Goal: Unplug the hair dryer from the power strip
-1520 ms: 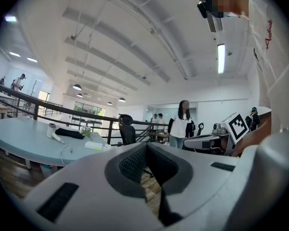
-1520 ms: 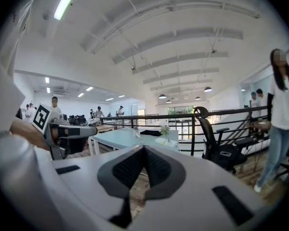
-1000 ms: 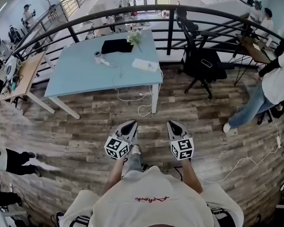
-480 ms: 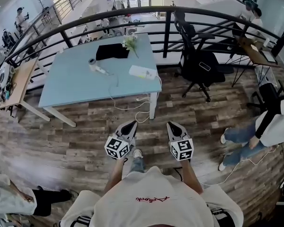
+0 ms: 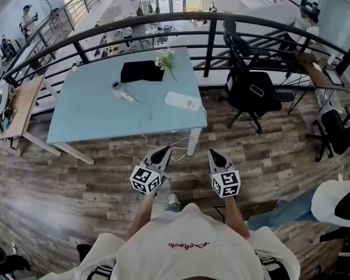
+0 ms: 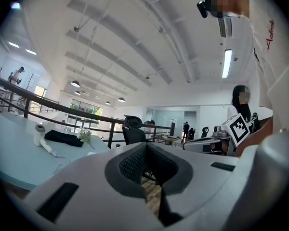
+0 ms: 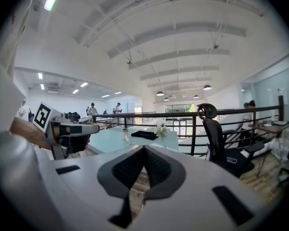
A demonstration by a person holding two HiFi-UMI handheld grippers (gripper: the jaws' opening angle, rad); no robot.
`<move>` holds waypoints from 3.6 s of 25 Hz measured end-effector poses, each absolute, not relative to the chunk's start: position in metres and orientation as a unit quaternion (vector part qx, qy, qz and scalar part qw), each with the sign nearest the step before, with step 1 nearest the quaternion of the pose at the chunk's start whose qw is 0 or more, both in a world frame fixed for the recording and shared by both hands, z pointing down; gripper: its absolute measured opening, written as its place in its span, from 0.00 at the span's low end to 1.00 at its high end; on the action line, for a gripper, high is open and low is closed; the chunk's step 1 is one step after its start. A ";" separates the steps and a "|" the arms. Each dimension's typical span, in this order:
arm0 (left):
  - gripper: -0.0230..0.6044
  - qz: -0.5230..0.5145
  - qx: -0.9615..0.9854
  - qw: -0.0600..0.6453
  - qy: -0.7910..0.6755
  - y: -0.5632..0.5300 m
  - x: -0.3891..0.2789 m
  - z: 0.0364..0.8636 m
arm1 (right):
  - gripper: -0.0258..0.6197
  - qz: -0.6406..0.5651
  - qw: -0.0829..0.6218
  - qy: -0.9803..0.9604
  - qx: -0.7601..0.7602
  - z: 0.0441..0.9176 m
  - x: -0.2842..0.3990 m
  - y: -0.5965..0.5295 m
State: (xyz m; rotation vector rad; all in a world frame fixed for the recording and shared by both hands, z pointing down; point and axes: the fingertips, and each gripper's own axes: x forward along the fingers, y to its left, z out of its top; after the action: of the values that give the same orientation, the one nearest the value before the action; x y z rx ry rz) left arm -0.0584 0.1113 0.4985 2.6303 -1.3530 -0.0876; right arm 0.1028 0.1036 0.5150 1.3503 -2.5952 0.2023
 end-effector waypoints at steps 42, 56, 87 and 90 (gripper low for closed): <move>0.05 -0.018 0.903 0.104 -0.416 0.008 -0.124 0.520 | 0.07 0.079 0.107 -0.864 0.485 0.535 0.029 0.010; 0.05 -0.012 0.901 0.112 -0.419 -0.060 -0.117 0.533 | 0.07 0.086 0.104 -0.866 0.482 0.544 0.033 -0.059; 0.05 0.013 0.867 0.106 -0.487 -0.247 -0.081 0.516 | 0.07 0.098 0.090 -0.906 0.403 0.534 0.058 -0.268; 0.05 0.014 0.862 0.101 -0.496 -0.263 -0.074 0.514 | 0.07 0.097 0.088 -0.910 0.393 0.535 0.064 -0.286</move>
State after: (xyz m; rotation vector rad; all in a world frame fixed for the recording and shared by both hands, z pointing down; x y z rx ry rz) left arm -0.0740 -0.2629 0.5136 2.5473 -1.4641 0.0406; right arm 0.0641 -0.2860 0.5345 1.1700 -2.7089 0.2888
